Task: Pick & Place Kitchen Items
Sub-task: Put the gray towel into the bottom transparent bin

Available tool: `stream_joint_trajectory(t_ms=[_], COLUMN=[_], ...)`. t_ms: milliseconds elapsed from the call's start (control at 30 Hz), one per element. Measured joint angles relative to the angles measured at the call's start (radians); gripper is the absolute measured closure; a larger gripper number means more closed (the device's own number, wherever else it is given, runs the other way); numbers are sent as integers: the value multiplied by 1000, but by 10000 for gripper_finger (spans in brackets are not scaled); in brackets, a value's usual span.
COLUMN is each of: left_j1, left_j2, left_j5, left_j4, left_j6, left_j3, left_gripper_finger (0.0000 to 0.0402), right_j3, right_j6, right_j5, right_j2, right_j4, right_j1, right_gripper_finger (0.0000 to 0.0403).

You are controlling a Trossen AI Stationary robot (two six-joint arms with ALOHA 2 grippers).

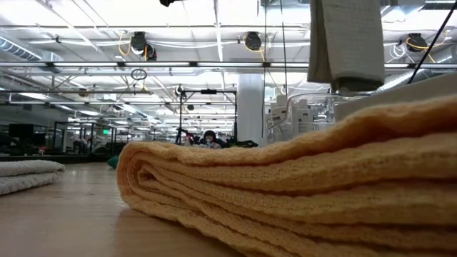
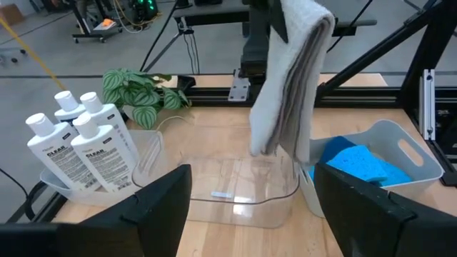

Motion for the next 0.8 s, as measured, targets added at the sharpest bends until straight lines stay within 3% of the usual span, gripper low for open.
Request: stream_joint_trajectory(t_ms=[100, 300, 600, 800], left_j1=[0, 0, 0, 0], left_j2=[0, 0, 0, 0], left_j5=[0, 0, 0, 0], left_j4=[0, 0, -1, -34], left_j6=[0, 0, 2, 2], left_j3=[0, 0, 0, 0], left_gripper_finger=[107, 107, 108, 108], right_j3=[-33, -140, -425, -576], right_j6=[-31, -184, -561, -621], right_j5=[28, 208, 408, 428], right_j2=[2, 1, 1, -7], right_j4=[8, 42, 439, 636], right_j1=[-4, -77, -197, -224], right_gripper_finger=[402, 402, 402, 401])
